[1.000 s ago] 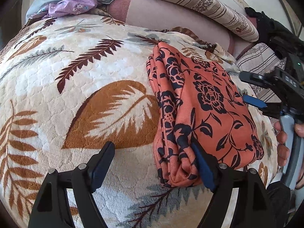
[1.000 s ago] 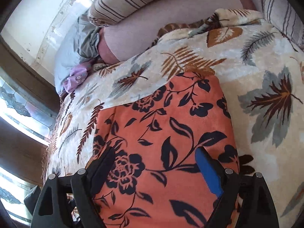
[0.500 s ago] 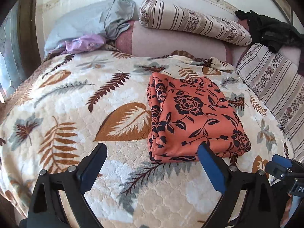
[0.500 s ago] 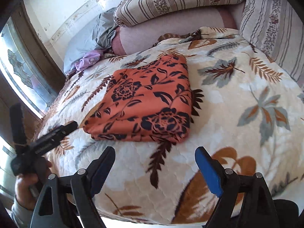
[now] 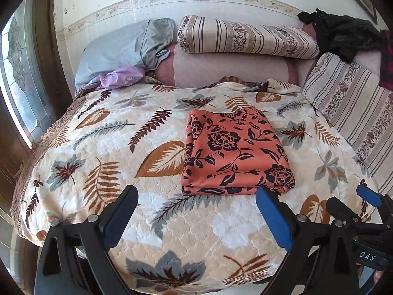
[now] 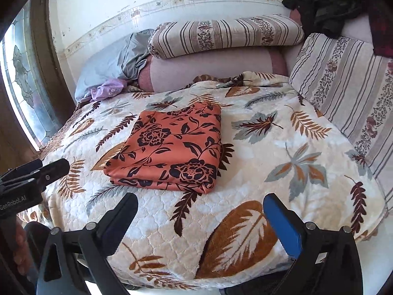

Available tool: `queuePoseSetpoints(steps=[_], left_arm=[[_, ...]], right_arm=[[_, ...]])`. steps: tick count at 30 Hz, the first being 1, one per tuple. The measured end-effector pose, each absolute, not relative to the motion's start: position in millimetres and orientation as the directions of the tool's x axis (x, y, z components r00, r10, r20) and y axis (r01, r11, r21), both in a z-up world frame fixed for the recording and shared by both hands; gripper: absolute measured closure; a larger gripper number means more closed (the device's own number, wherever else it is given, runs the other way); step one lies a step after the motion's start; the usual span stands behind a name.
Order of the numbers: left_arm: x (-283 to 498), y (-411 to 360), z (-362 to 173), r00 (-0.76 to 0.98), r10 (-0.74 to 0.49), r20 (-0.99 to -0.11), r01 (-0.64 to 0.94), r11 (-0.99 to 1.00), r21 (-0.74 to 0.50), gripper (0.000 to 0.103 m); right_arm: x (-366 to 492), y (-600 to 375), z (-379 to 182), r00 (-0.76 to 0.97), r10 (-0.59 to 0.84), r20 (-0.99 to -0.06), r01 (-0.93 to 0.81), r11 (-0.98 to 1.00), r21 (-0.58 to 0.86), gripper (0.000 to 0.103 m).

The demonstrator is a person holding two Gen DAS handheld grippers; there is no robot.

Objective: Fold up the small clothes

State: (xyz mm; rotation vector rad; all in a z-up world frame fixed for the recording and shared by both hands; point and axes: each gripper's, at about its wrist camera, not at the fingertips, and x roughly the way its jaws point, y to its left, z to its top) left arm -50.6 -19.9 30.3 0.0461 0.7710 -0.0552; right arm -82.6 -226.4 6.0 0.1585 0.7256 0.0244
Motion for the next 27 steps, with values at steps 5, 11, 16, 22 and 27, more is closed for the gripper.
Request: queuePoseSetpoints(steps=[5,11,16,22,27], left_arm=[[-55.5,-22.5,34.4,0.73,-0.038,-0.683,0.075,0.997,0.024,0.006],[-50.1,-18.5,28.1,0.715,-0.051,-0.697,0.071,0.997,0.0,0.006],[-43.9,-12.0,25.3,0.717,-0.045,-0.696,0.049,0.999,-0.014,0.006],[-29.2,-6.3,19.8,0.701,-0.051,-0.712,0.043,0.999,-0.028,0.006],[-15.7,-2.7,15.9,0.693,-0.052,-0.719,0.036,0.999,-0.037,0.006]], right_arm=[[-88.7,-227.6,20.1,0.769,0.079,-0.635,0.028,0.987,0.158,0.0],[-84.8,-219.0,24.9,0.766,0.081,-0.638,0.004,0.991,0.131,0.0],[-73.5,-210.8,27.4,0.758,0.062,-0.649,0.001,0.995,0.096,0.0],[-53.4,-200.6,23.2,0.726,0.022,-0.687,0.014,0.999,0.046,0.0],[-39.4,-193.8,20.1,0.703,-0.003,-0.711,0.015,1.0,0.012,0.0]])
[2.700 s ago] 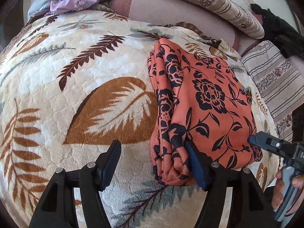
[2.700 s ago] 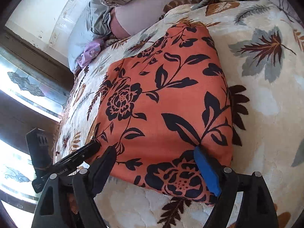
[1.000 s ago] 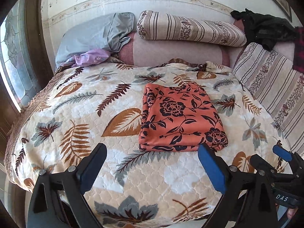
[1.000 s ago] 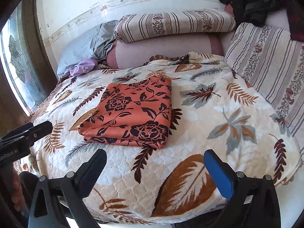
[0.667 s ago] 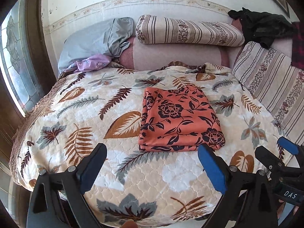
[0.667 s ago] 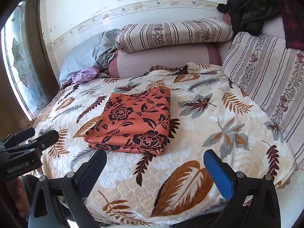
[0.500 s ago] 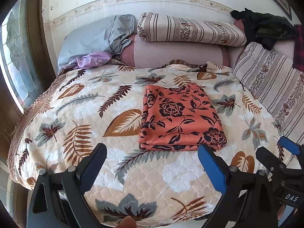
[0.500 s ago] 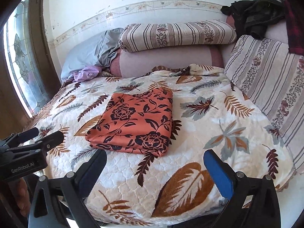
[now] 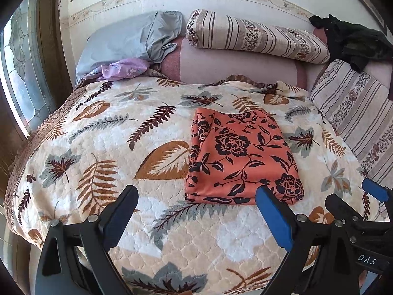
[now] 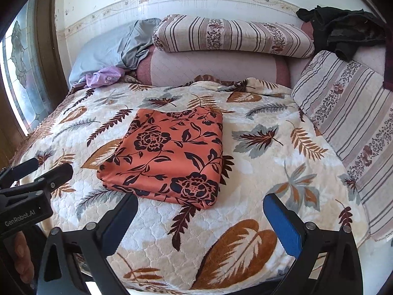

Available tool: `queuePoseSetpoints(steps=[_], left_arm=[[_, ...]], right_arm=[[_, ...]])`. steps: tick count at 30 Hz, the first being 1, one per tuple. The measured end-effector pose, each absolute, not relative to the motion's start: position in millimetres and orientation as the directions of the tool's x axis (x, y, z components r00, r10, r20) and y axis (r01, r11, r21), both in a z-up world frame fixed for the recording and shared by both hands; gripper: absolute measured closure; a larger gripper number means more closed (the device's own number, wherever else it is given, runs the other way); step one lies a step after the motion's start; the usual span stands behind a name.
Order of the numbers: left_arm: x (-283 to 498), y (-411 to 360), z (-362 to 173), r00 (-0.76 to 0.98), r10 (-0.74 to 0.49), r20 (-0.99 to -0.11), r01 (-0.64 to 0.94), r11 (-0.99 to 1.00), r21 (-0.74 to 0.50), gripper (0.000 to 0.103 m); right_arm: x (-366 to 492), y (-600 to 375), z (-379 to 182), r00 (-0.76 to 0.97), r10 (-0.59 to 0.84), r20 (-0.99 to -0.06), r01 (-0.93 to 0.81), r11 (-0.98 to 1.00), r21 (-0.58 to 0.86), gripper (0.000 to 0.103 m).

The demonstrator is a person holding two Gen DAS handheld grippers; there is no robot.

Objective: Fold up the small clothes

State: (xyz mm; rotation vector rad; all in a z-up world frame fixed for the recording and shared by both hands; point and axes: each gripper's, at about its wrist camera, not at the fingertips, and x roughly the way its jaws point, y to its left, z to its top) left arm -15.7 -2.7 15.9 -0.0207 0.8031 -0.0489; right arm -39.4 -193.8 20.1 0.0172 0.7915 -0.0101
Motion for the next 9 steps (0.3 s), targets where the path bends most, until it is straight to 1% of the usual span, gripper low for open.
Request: queuePoseSetpoints(steps=[9], left_arm=[[5.8,-7.6,17.7,0.71,-0.06,-0.701,0.053,0.998,-0.031,0.006]], right_arm=[[-17.6,-188.3,19.8,0.695,-0.003,-0.719,0.005,1.0,0.001,0.0]])
